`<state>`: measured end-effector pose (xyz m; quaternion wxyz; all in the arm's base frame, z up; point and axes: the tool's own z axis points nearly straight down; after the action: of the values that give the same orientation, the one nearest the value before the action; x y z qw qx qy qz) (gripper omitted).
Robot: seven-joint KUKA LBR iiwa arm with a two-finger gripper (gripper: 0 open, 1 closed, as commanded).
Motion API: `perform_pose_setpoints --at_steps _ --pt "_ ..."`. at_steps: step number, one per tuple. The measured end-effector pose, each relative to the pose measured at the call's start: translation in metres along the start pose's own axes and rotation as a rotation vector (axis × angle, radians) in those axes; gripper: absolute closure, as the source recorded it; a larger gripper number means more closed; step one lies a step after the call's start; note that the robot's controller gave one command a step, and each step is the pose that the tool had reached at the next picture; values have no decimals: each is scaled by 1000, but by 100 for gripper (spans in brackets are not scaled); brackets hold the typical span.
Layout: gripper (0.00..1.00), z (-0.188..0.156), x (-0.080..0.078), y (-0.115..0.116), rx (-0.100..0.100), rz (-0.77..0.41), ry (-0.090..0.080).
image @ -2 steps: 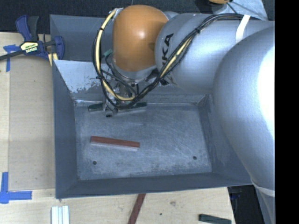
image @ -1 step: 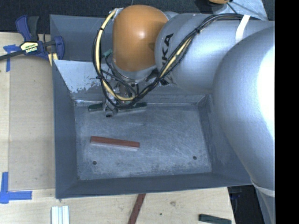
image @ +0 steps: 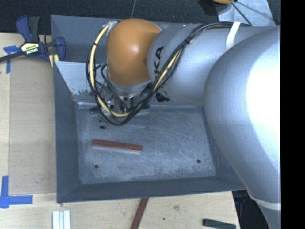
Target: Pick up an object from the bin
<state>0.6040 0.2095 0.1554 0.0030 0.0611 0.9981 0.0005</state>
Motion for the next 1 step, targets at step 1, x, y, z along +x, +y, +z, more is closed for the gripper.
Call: perform_pose_setpoints --at_steps 1 --pt "100 -7 6 8 1 82 8"
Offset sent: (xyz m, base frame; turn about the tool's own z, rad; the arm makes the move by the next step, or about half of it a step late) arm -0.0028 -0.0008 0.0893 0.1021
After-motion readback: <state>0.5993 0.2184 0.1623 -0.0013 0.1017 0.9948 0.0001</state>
